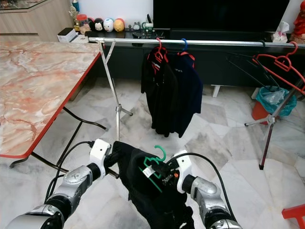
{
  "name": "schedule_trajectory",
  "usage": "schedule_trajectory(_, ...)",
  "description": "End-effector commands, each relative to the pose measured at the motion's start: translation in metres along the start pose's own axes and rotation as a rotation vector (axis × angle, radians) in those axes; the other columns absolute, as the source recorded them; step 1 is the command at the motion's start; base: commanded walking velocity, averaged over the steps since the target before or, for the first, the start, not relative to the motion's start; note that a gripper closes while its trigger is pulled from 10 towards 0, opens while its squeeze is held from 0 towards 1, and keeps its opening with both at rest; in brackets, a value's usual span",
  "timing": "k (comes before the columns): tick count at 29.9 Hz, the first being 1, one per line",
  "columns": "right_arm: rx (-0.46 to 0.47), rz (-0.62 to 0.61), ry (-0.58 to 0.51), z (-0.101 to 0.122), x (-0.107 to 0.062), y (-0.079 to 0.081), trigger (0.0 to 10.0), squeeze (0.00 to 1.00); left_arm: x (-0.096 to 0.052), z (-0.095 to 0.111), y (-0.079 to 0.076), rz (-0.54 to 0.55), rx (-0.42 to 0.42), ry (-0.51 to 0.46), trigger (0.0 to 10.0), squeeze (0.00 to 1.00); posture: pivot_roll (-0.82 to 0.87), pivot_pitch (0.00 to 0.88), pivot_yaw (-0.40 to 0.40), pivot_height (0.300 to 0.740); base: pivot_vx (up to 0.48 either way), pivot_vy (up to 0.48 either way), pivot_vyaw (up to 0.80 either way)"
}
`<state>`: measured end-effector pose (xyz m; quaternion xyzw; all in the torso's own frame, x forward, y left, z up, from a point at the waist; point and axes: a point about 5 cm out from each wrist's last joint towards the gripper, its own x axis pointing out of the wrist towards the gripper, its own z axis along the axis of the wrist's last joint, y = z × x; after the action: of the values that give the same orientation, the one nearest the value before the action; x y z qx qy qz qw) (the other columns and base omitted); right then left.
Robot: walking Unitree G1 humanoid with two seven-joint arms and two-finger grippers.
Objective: Hang hanger
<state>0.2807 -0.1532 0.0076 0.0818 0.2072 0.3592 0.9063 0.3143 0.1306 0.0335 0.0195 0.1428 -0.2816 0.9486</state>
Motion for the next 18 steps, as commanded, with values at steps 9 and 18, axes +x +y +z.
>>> schedule_trajectory(9, -0.024, -0.071, -0.033, 0.011, 0.011, 0.001, 10.0, 0.0, 0.002, 0.007, 0.0, -0.017, 0.024, -0.028, 10.0, 1.0, 0.1, 0.0, -0.006, 0.74, 0.0, 0.0, 0.0)
schedule_trajectory(18, -0.03, -0.029, -0.003, 0.013, 0.016, 0.005, 10.0, 0.0, 0.004, 0.002, -0.013, -0.121, 0.126, 0.023, 10.0, 1.0, 0.1, 0.0, -0.005, 0.74, 0.0, 0.0, 0.0)
